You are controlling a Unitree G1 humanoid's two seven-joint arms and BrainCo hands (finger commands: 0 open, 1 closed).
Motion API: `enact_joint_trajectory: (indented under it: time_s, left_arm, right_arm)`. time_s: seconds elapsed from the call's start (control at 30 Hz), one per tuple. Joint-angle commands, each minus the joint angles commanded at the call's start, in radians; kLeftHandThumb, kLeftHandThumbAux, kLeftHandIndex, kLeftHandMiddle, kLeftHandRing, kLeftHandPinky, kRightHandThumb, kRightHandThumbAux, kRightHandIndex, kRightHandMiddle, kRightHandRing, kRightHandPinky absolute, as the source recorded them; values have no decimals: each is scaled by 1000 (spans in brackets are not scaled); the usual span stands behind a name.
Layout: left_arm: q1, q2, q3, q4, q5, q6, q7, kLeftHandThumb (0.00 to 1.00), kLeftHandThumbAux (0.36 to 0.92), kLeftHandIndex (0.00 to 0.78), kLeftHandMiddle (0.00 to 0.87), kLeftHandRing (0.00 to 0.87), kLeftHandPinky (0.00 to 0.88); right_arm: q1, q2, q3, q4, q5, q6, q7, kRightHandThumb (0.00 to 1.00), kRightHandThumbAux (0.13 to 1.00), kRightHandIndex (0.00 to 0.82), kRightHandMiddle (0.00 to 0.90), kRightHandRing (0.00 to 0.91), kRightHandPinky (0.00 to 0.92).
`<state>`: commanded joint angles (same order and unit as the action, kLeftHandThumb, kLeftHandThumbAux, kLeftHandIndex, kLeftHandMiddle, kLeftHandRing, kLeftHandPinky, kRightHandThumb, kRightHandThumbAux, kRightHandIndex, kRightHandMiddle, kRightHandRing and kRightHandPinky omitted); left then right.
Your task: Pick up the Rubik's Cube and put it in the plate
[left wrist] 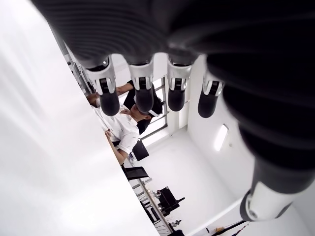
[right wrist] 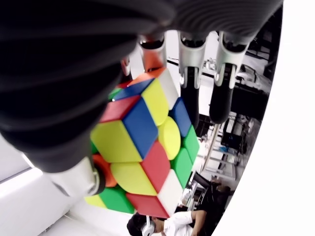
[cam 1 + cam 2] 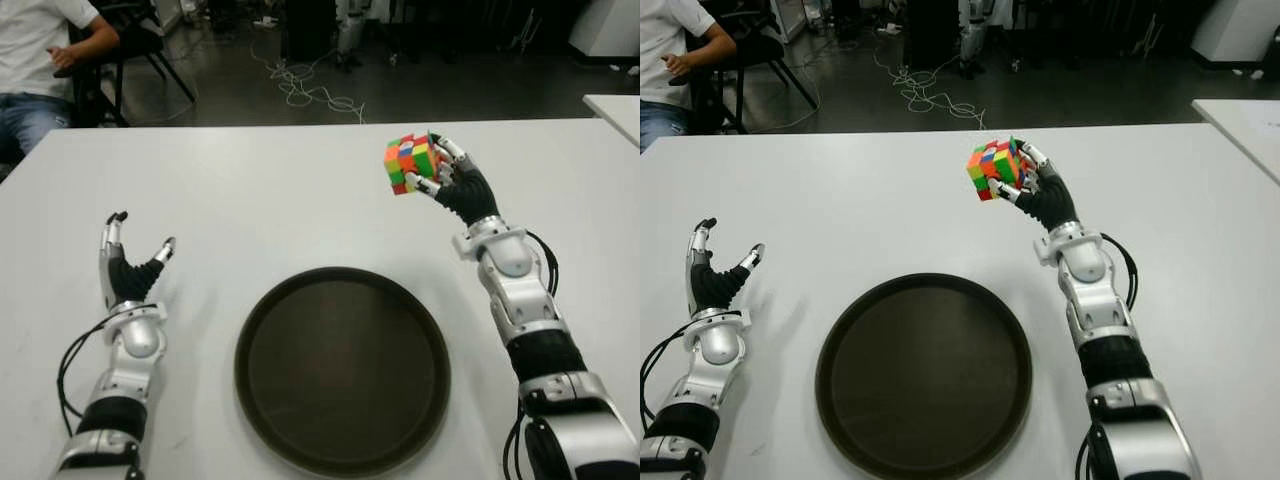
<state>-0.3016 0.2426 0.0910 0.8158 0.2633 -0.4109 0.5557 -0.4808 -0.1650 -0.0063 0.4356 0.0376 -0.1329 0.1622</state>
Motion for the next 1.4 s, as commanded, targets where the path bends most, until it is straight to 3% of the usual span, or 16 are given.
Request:
enact_joint_trajectory:
  time_s: [0.3, 0.57, 0.67, 0.97, 1.13, 1.4]
  left_arm:
    - [-5, -3, 4, 9, -8, -6, 1, 0, 689, 5, 13, 0, 23]
    - [-7, -3, 9, 15, -24, -13, -14, 0, 687, 1, 12, 11, 48]
    - [-8, -2, 8, 18, -26, -15, -15, 0, 687, 0, 5, 5, 43]
    - [-5, -4, 7, 14, -28, -17, -16, 0, 695, 0, 1, 0, 30]
    - [-2, 0, 0, 9, -15, -11, -8, 0, 686, 1, 3, 0, 22]
    - [-4, 0, -2, 9, -5, -2, 5, 0, 678, 3, 2, 0, 7]
  right_arm:
    - [28, -16, 16, -102, 10, 158, 80, 705, 720, 438, 771, 784, 776]
    - [62, -55, 65, -199, 11, 288, 202, 707, 720, 437, 784, 797, 795]
    - [77, -75, 112, -240, 1, 325, 269, 706, 720, 438, 794, 809, 810]
    - [88, -140, 220, -283, -110, 290, 328, 698, 724, 439, 814, 831, 829]
    - [104, -183, 290, -338, -221, 210, 325, 691, 726, 438, 801, 812, 802]
    - [114, -219, 321, -383, -290, 112, 329, 686, 728, 437, 786, 796, 791]
